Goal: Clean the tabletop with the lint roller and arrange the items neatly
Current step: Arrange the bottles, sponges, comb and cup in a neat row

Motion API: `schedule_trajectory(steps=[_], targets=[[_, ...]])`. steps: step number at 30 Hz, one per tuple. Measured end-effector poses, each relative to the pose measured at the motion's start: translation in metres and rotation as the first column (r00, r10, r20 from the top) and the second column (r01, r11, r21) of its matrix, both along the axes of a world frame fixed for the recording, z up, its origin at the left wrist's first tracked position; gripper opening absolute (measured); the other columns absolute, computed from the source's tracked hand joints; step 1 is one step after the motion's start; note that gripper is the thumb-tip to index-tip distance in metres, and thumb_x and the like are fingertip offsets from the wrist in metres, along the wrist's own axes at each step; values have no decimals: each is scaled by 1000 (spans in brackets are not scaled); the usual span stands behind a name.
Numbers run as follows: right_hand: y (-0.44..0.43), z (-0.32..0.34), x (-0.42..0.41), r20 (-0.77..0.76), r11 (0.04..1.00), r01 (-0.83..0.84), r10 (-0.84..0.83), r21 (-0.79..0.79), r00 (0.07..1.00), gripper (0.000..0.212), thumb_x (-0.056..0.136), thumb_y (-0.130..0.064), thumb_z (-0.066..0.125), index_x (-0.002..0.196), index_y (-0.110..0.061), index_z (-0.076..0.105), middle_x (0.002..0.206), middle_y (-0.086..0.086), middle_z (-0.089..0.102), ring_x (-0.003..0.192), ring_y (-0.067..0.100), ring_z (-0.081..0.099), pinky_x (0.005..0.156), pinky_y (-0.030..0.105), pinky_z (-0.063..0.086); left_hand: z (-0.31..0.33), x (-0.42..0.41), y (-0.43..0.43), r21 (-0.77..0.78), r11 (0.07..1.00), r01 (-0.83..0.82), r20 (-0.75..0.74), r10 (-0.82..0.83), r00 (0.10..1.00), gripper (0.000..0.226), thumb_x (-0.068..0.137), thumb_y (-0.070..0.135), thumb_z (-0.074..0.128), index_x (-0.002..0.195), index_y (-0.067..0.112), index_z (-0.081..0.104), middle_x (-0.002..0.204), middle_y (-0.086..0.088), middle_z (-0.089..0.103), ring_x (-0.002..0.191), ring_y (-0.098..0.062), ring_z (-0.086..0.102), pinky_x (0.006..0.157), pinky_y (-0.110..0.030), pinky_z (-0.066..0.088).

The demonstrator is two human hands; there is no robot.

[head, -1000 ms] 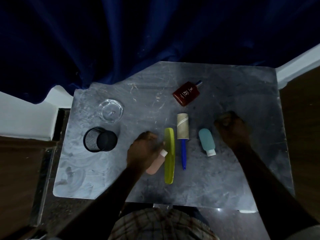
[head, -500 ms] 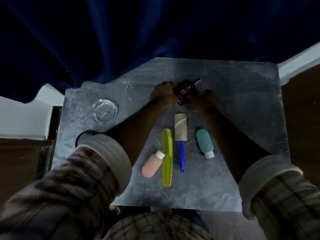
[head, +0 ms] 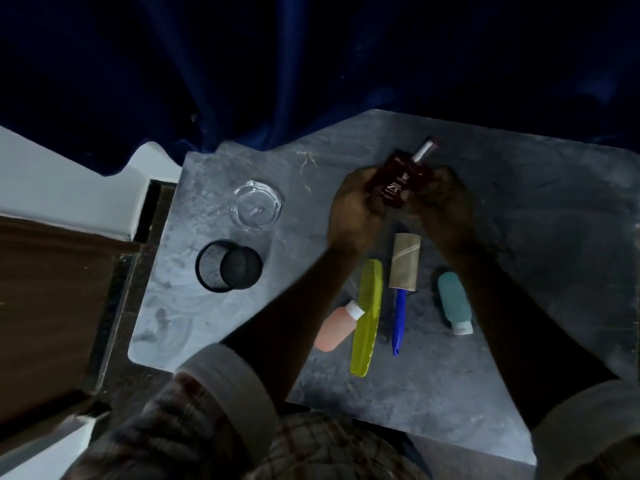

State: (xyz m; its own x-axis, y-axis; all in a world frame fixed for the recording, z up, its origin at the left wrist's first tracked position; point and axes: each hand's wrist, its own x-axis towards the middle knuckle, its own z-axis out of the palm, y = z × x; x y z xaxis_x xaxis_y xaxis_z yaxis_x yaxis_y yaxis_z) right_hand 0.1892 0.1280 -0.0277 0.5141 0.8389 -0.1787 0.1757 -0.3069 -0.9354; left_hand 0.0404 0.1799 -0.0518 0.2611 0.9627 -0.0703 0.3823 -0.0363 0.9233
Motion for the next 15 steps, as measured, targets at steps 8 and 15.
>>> schedule_trajectory(steps=[8, 15], targets=[[7, -11, -81, 302, 944, -326, 325, -48, 896, 24, 84, -26, 70, 105, -22, 60, 94, -5, 71, 84, 12, 71, 76, 42, 57, 6, -80, -32, -24, 982, -189, 79, 190, 979, 57, 77, 22, 55, 132, 6, 61, 115, -9, 73, 102, -16, 72, 89, -34, 58], [13, -11, -119, 449, 916, -361, 399, -173, 799, 29, 89, -23, 67, 115, -14, 60, 113, 6, 67, 100, 28, 69, 85, 43, 54, 1, -108, -33, -30, 975, -221, 26, 222, 975, 58, 78, 23, 51, 132, 3, 60, 117, -11, 70, 105, -21, 68, 96, -29, 55]])
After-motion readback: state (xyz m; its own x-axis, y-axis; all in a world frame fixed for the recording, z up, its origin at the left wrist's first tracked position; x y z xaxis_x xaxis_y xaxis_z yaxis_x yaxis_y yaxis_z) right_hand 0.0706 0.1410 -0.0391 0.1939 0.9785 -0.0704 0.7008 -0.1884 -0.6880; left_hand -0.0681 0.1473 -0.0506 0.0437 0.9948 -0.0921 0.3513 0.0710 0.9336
